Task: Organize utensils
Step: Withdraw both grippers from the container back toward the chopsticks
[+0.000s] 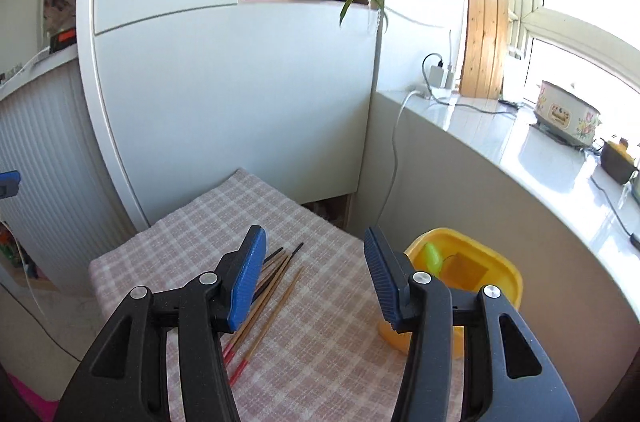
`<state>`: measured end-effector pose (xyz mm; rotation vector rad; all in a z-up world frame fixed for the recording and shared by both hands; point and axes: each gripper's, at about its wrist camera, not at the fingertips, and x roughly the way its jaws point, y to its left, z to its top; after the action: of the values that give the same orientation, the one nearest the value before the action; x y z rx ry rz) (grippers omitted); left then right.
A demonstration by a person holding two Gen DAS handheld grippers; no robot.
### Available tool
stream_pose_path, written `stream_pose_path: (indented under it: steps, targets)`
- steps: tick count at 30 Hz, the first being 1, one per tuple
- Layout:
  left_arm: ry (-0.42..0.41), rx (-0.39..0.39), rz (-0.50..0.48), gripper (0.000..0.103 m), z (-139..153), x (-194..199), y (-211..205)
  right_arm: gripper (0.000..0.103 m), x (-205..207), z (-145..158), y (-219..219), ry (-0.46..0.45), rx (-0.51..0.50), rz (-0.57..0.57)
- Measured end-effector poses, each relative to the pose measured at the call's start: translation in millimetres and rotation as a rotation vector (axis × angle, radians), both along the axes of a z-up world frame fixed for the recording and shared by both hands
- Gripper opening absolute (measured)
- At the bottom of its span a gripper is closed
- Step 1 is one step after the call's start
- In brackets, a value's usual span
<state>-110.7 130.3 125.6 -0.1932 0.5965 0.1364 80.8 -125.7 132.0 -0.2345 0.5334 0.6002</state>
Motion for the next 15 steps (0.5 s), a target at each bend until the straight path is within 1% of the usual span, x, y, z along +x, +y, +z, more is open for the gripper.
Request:
stream_pose_path:
  steps: [3, 5, 6, 8, 9, 11, 13, 15]
  targets:
    - [-0.04, -0.006, -0.118, 0.059, 15.7, 19.4, -23.3, 0.054, -8.5, 55.0, -46.2, -0.118, 0.019, -0.095]
    - [-0.06, -0.011, -0.178, 0.059, 24.0, 28.0, -34.9, 0.054, -10.3, 88.2, -80.2, -0.186, 0.042, -0.188]
    - [-0.071, -0.012, -0.199, 0.059, 28.8, 30.4, -40.8, 0.056, -11.3, 102.8, -97.6, -0.209, 0.057, -0.231]
    - [-0.093, -0.009, -0.227, 0.059, 34.7, 36.1, -50.9, 0.059, -13.0, 123.5, -131.9, -0.225, 0.099, -0.301]
    - [-0.097, -0.002, -0.232, 0.059, 35.7, 40.1, -54.7, 0.06, -14.8, 129.0, -147.1, -0.227, 0.12, -0.333]
    - [-0.093, 0.0, -0.234, 0.059, 32.1, 51.9, -59.2, 0.061, -22.3, 128.9, -168.7, -0.23, 0.139, -0.372]
    - [-0.07, -0.012, -0.222, 0.059, 24.3, 63.2, -64.5, 0.061, -30.0, 114.8, -181.3, -0.216, 0.152, -0.384]
    - [-0.031, -0.021, -0.202, 0.059, 11.1, 79.5, -70.4, 0.061, -35.7, 94.2, -186.8, -0.181, 0.164, -0.36]
